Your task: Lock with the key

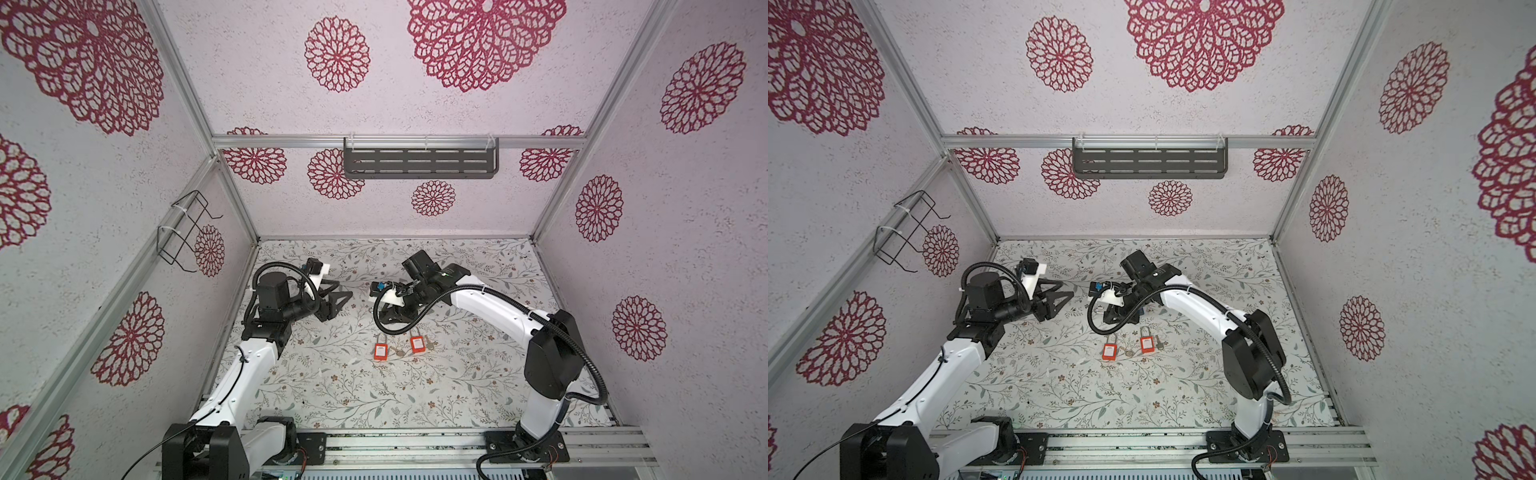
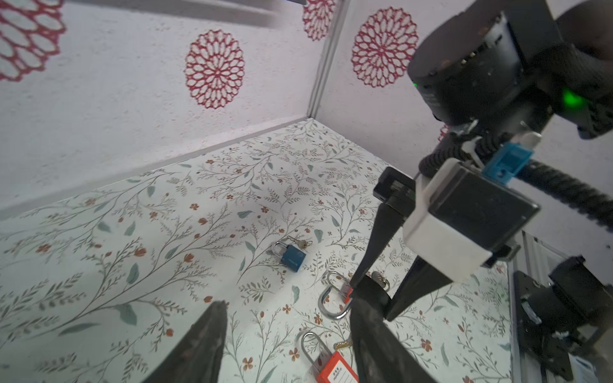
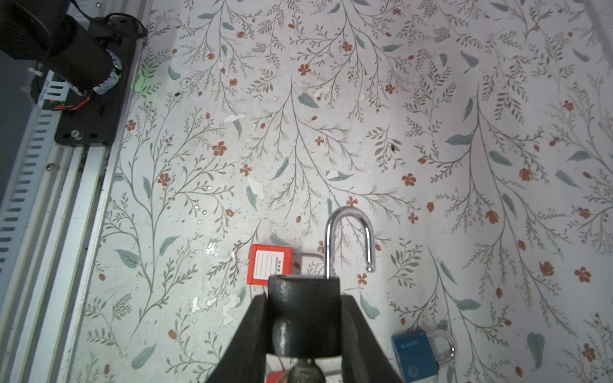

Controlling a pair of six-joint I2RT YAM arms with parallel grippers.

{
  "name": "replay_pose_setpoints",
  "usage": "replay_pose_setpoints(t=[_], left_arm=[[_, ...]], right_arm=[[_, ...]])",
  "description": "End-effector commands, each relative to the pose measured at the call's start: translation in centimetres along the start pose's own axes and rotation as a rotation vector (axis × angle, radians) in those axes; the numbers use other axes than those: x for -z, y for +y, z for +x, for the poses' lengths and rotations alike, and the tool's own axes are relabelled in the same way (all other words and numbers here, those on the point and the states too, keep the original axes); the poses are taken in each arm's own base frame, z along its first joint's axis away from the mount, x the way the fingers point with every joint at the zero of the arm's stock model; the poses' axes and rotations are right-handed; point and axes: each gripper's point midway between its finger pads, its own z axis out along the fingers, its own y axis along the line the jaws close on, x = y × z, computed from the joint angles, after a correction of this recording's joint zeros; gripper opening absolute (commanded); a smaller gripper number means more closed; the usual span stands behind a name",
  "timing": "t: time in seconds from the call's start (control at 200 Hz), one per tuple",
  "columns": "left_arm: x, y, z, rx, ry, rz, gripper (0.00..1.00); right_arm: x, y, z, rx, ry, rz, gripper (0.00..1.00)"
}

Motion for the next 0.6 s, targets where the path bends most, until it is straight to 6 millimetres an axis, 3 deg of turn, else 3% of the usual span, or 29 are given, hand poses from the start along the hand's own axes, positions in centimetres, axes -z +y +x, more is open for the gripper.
replay_pose_setpoints(t=[0.0,0.205,0.595], left_arm=[[-0.8,-2.1,-0.6,-0.292,-0.035,0.112,0.58],[-1.4,-4.5,0.5,-0.527,-0.032,0.205,0.54],[-3.0,-6.4,1.5,-0.680,0.015,0.233,0.56]], right_arm=[[3.8,1.5,-2.4,0.056,-0.093,0.002,0.11],[5.6,2.5,-2.6,0.063,-0.096,0.011,0.11],[6.8,2.6,-3.3,0.086,-0.102,0.036,0.11]])
